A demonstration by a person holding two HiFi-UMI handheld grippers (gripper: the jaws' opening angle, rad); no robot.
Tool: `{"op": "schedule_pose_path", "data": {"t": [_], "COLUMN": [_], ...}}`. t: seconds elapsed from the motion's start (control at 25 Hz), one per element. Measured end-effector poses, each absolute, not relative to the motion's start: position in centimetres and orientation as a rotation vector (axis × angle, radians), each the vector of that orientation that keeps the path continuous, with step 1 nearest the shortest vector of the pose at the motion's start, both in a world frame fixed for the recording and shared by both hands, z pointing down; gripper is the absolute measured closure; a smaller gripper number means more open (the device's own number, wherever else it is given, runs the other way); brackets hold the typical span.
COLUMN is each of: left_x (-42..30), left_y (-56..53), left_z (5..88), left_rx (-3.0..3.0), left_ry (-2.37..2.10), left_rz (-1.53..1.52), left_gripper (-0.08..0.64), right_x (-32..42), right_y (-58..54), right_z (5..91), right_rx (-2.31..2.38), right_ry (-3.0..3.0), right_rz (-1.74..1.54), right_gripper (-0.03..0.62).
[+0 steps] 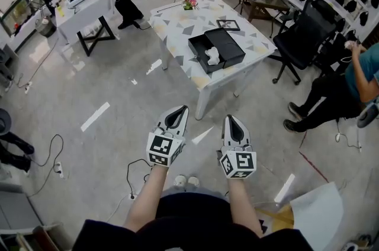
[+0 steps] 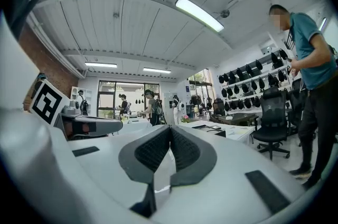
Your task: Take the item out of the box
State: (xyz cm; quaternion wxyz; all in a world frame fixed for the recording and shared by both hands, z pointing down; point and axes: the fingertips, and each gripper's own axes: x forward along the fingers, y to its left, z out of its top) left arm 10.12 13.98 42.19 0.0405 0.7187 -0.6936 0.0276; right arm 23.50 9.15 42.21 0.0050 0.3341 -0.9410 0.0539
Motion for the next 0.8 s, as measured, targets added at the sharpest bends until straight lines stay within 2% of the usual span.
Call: {"op": "schedule_pose_path", "data": {"t": [0.24,0.4,0.6,0.8], "left_x": [10.0,10.0,9.9,9.8], "left_y": [14.1,14.2,14.4,14.5], "left_z": [42.3,42.4,42.3,42.1], "left_rx": [2.195,2.187,2.175,2.152], "left_ry": [-2.126,-2.126,-2.139,-2.164], "left_rz": [0.086,0.092,0.092,0.091], "left_gripper": [0.540,0.540,0.540,0.540], "right_x": [23.3,23.3,23.1,23.5], "right_y": [9.5,9.6,9.8,9.4], "right_z": [41.7,41.1,41.0,41.0], "right_rx": [1.016,0.988,0.962,0.969], "right_ry": [-2.998,-3.046,-3.060,-3.053], "right_rz": [0.190,0.208,0.220,0.242], "right_gripper": [0.567,0.493,0.431,0.407]}}
